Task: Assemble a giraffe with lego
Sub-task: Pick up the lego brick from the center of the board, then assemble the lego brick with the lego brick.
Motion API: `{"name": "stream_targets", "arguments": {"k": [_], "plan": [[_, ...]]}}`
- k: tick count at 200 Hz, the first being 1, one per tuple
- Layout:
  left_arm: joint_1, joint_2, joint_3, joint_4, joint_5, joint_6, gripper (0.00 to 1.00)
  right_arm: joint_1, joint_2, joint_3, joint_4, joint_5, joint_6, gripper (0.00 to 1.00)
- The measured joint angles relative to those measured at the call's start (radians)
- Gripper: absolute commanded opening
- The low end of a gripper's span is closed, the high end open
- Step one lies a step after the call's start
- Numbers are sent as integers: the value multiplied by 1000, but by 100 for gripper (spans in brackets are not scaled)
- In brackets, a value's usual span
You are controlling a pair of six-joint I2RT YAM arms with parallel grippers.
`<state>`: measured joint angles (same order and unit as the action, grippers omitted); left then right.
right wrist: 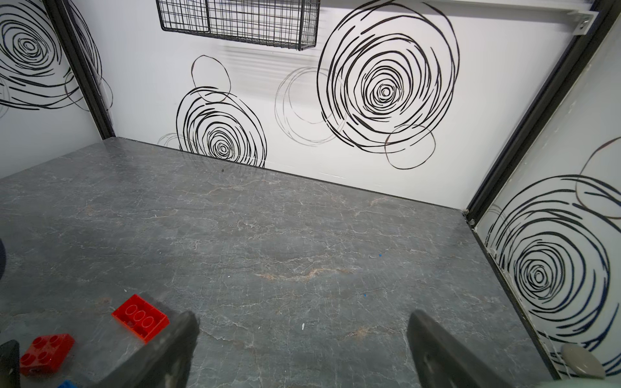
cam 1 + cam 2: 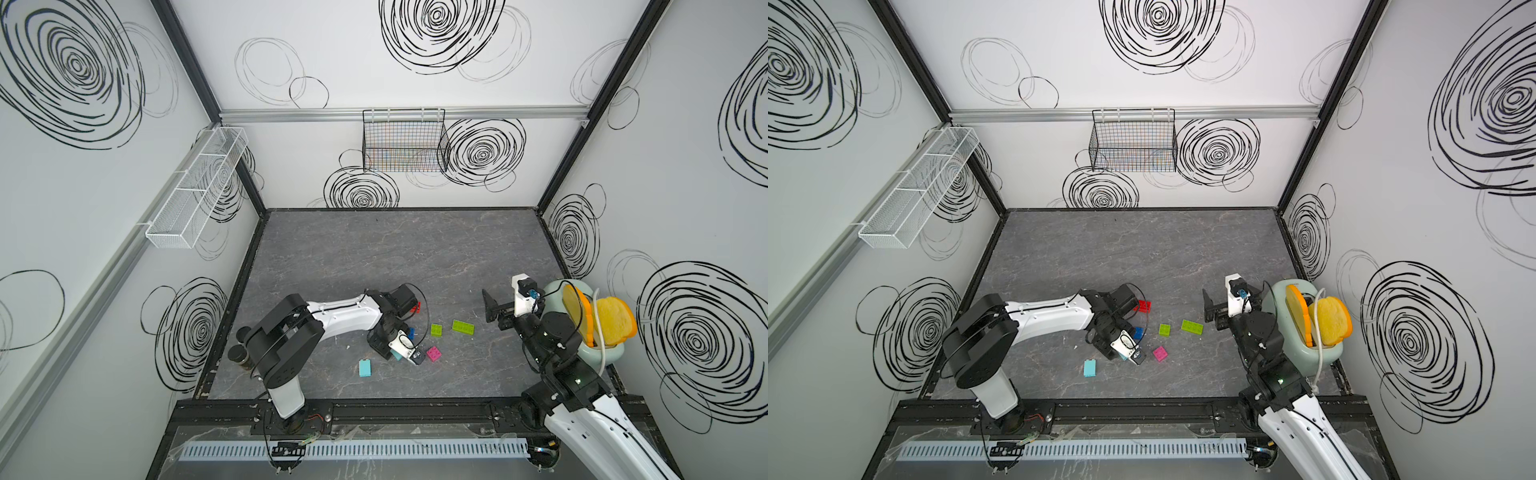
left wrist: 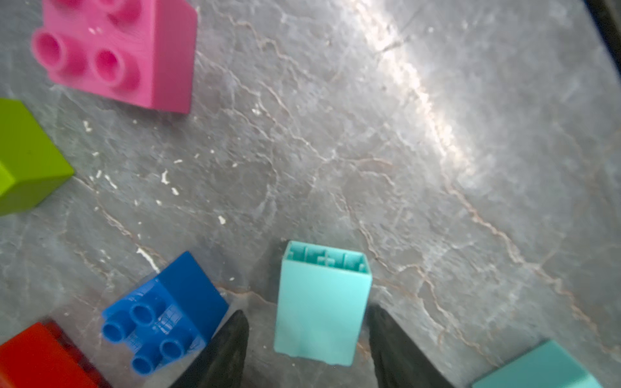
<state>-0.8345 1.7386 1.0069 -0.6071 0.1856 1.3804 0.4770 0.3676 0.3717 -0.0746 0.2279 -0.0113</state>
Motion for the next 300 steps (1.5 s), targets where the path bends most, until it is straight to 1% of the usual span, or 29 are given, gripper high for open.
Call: {"name": "stream_targets", "arguments": {"k": [17, 51, 90, 120, 141, 155, 168, 194, 209, 224, 238, 267, 282, 300], "plan": [[4, -1, -3, 2, 1, -2, 54, 0, 1, 0, 0, 0, 0, 99], [5, -2, -7, 2, 6, -5, 34, 0, 1, 0, 0, 0, 0, 99], [14, -7, -14, 14, 21, -9, 22, -1, 1, 0, 0, -1, 0, 99], [29, -18, -14, 9, 37, -25, 20, -1, 1, 0, -2, -10, 1, 99], [50, -64, -8, -4, 60, -51, 20, -1, 11, 16, -16, -7, 6, 99], [66, -102, 18, -16, 84, -78, 20, -1, 47, 56, -42, -1, 21, 99], [82, -136, 51, -18, 112, -108, 20, -1, 119, 128, -77, 2, 48, 99], [124, -182, 140, -7, 177, -202, 20, -2, 298, 323, -155, -21, 139, 99], [147, -196, 186, 21, 213, -283, 20, -2, 389, 435, -197, -61, 211, 99], [172, -220, 196, 67, 250, -369, 20, -2, 462, 513, -227, -117, 283, 99], [194, -245, 187, 114, 275, -452, 20, -2, 492, 539, -240, -172, 359, 100], [216, -290, 136, 224, 288, -626, 20, -7, 521, 545, -266, -295, 525, 95], [220, -315, 95, 269, 298, -711, 20, -10, 554, 549, -266, -367, 597, 90], [232, -341, 53, 306, 330, -797, 20, -12, 615, 549, -259, -488, 677, 83]]}}
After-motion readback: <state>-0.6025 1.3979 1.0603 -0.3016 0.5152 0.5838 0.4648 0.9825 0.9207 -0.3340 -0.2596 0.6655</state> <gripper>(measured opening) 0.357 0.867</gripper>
